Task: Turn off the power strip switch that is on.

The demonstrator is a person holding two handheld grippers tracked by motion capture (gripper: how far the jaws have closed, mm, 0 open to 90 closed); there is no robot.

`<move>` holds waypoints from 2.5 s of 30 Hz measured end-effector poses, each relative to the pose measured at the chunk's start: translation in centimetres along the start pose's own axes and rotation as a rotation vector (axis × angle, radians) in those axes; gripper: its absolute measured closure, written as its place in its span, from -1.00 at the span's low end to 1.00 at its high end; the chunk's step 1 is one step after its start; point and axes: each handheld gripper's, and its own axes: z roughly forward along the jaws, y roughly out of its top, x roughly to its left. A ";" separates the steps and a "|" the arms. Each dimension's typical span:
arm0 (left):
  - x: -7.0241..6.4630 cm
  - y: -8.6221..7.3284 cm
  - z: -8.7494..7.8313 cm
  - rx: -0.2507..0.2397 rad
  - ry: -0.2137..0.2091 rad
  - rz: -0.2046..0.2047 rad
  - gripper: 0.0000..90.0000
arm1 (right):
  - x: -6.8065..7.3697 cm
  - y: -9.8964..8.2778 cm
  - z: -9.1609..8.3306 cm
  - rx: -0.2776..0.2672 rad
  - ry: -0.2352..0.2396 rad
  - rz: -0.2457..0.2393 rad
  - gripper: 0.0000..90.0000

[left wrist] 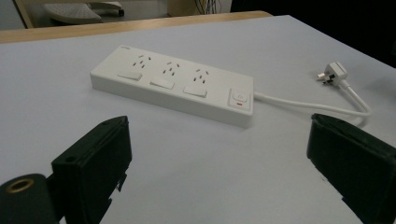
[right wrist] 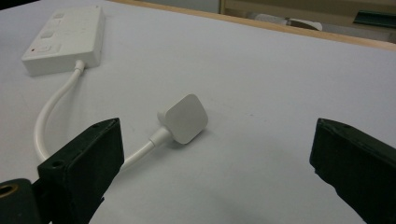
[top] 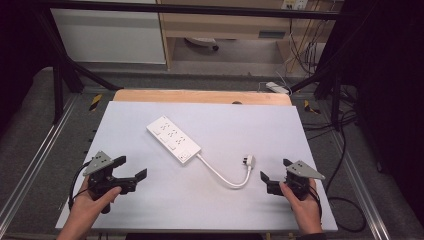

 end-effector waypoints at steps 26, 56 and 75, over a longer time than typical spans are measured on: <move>-0.2 1.5 1.0 -0.018 -0.024 0.020 -0.86 | 0.3 0.0 -0.1 0.001 0.013 -0.004 -0.93; 0.3 3.9 4.4 0.022 -0.039 0.028 -0.86 | 0.8 0.1 0.3 0.028 0.037 -0.002 -0.94; 1.1 6.6 5.4 0.020 -0.023 0.036 -0.85 | 1.1 0.2 0.3 0.027 0.067 -0.001 -0.94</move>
